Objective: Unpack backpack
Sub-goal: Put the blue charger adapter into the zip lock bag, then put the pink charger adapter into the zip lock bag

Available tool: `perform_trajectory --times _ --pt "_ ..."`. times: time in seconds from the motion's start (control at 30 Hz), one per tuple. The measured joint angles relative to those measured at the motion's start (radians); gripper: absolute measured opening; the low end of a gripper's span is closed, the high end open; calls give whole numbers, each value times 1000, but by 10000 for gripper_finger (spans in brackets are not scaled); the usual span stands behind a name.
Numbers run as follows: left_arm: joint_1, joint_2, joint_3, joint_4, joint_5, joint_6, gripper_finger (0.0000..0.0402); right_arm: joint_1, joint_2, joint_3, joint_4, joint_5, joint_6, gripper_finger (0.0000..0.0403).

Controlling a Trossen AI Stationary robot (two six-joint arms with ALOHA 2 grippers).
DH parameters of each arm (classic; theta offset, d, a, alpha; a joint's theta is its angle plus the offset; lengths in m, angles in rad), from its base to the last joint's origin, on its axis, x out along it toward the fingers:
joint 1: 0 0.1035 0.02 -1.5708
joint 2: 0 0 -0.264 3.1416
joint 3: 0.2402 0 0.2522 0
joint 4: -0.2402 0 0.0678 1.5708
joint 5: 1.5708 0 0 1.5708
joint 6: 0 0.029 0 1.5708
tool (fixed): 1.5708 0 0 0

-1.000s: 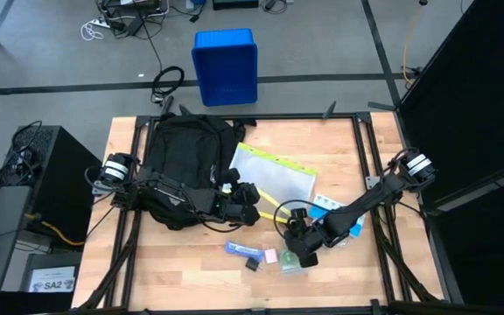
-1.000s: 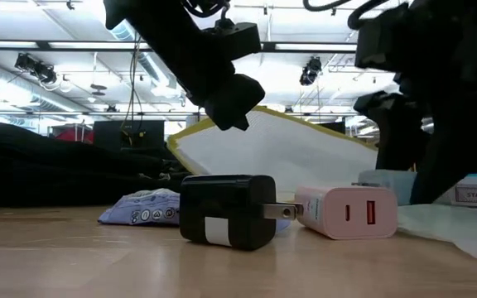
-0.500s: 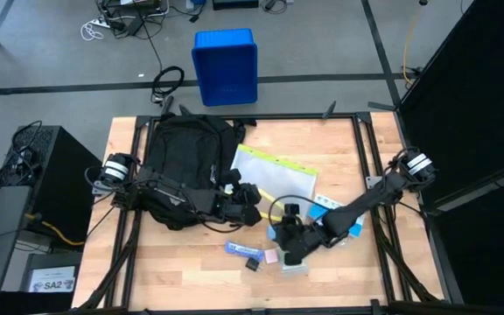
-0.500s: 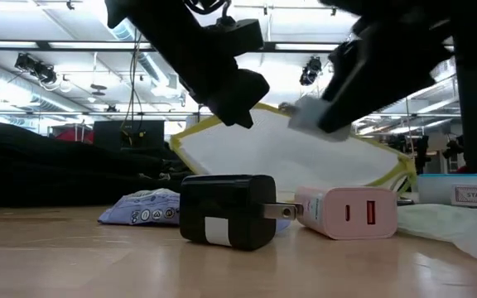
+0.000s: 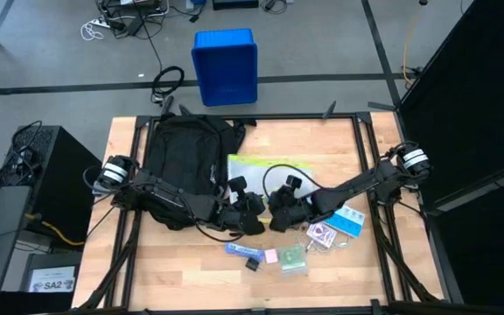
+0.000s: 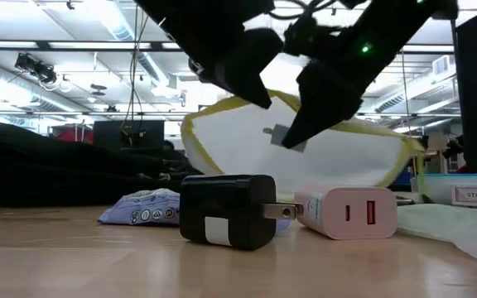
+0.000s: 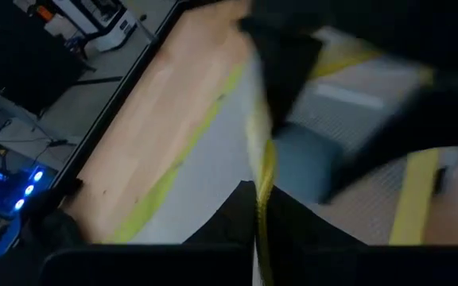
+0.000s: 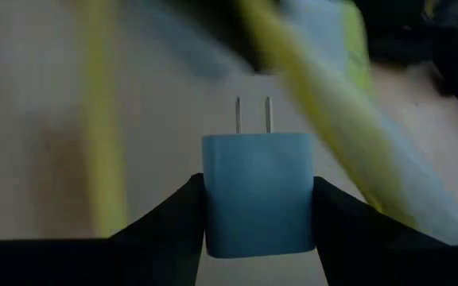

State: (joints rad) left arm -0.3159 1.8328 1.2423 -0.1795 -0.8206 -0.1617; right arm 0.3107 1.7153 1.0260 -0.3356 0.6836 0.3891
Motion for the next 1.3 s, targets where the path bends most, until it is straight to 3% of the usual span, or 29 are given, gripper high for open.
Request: perform_trajectory --times 0.2,0.33,0.47,0.8,1.07,1.3 --pt "-5 0 4 -22 0 0 0 -36 1 0 -3 -46 -25 223" --pt "-5 0 5 -47 0 -2 0 -24 1 0 -3 -55 -37 281" --pt "-5 0 5 -63 0 -3 0 4 1 0 -3 -64 -43 311" --pt "-6 0 5 -158 1 -7 0 153 1 0 129 -298 -24 275" --pt "-7 0 5 -160 78 -15 0 245 20 0 218 -291 -24 278" --pt "-7 0 5 -169 94 -30 0 257 181 0 356 -289 -40 315"
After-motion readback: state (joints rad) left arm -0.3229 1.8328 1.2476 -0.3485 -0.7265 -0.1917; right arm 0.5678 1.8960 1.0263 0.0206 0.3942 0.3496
